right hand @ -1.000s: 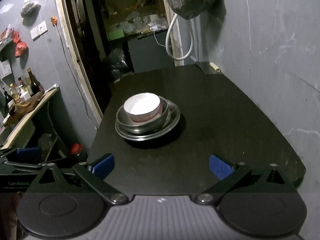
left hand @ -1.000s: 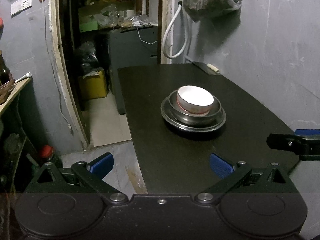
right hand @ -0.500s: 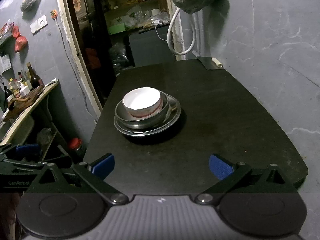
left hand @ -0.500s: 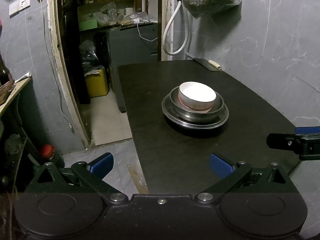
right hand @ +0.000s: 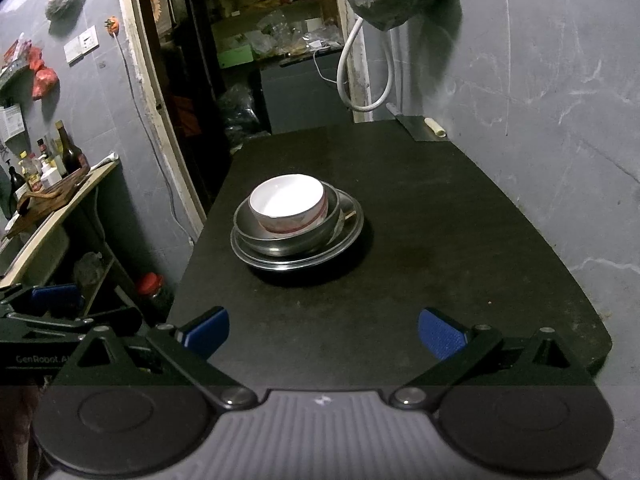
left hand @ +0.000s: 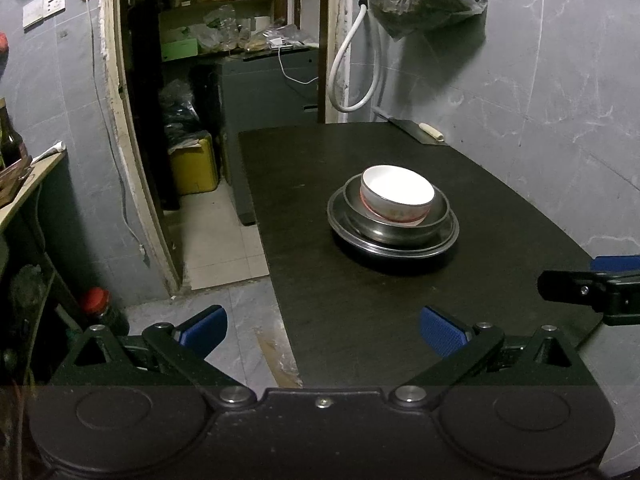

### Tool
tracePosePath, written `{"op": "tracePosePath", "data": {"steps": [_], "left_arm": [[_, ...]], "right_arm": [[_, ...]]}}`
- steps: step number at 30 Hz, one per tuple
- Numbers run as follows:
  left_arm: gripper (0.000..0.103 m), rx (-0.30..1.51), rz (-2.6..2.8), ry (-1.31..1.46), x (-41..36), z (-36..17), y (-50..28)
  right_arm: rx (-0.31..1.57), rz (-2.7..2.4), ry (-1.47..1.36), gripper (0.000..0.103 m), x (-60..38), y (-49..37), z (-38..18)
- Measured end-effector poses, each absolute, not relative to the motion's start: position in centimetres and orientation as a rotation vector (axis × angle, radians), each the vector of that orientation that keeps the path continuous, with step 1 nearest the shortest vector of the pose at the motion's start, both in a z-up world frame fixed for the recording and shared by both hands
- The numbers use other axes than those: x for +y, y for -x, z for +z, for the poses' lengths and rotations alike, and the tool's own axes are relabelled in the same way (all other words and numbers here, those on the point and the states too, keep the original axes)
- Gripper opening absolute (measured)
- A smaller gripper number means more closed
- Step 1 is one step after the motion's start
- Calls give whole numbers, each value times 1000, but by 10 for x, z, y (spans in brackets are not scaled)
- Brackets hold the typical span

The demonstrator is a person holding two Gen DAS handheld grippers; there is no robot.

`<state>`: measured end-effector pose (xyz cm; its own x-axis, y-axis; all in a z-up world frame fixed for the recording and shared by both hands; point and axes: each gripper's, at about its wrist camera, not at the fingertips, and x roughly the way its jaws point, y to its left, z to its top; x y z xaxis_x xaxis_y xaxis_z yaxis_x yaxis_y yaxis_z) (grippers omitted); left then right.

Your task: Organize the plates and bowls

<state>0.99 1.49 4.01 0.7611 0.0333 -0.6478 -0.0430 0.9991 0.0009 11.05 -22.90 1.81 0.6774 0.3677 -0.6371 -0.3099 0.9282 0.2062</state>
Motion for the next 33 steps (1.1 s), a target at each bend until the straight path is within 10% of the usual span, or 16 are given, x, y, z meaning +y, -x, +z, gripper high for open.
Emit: {"op": "tracePosePath", "data": {"steps": [33], "left_arm": [[102,705,43,24,11,42,1]], "right_arm": [[740,382,-71,103,-227,-104,18]]}}
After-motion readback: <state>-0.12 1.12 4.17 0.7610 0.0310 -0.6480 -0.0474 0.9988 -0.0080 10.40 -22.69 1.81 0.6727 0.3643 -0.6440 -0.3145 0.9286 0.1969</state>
